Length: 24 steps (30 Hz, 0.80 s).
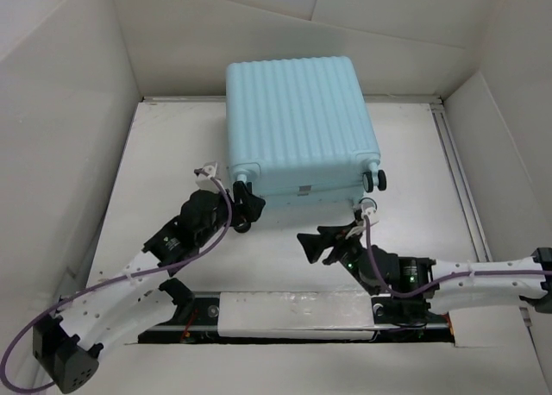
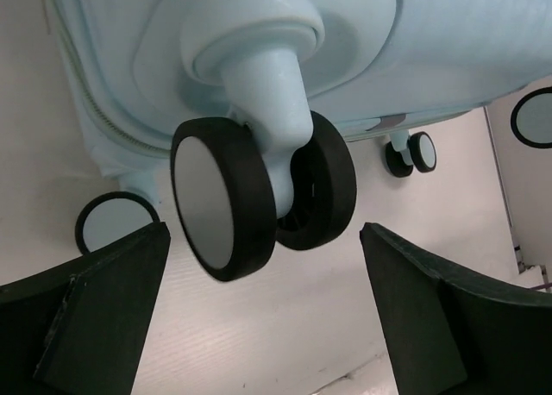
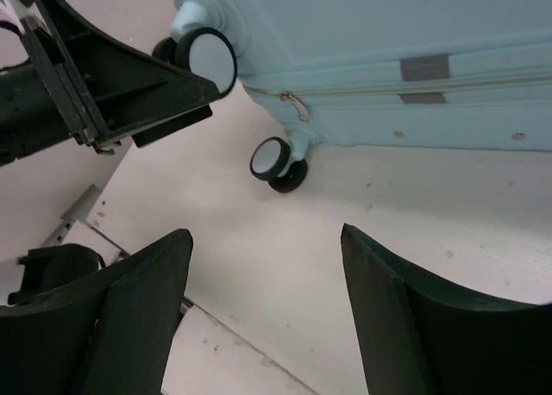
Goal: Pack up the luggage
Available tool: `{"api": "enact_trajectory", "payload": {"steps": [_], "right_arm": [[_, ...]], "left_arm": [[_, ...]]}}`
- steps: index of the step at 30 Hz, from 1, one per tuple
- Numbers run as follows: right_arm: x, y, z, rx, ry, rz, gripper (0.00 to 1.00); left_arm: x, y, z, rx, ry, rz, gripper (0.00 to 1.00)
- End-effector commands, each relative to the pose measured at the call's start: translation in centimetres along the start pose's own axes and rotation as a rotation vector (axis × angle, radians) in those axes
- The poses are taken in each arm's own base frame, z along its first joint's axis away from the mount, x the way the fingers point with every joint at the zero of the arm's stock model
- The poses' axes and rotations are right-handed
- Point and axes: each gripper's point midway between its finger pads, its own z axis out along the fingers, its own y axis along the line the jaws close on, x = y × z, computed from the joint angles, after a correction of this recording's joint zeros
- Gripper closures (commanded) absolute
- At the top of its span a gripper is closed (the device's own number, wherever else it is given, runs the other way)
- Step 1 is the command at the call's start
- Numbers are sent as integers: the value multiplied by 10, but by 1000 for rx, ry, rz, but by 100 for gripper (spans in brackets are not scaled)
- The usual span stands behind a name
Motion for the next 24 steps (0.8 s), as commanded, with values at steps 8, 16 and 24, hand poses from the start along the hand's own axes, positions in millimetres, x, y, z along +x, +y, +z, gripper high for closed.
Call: {"api": "enact_trajectory", "payload": {"steps": [8,16,24], "right_arm": [[65,-17,21,45,213,-183,53],[85,2,47,-5,190,-212,42],[73,-9,64,27,59,-196,45]], "left_arm": [[-29,-38,28,75,-55,27,38],[-24,-66,26,194,-15,42,100],[19,-168,-6,445,86,83,100]]}}
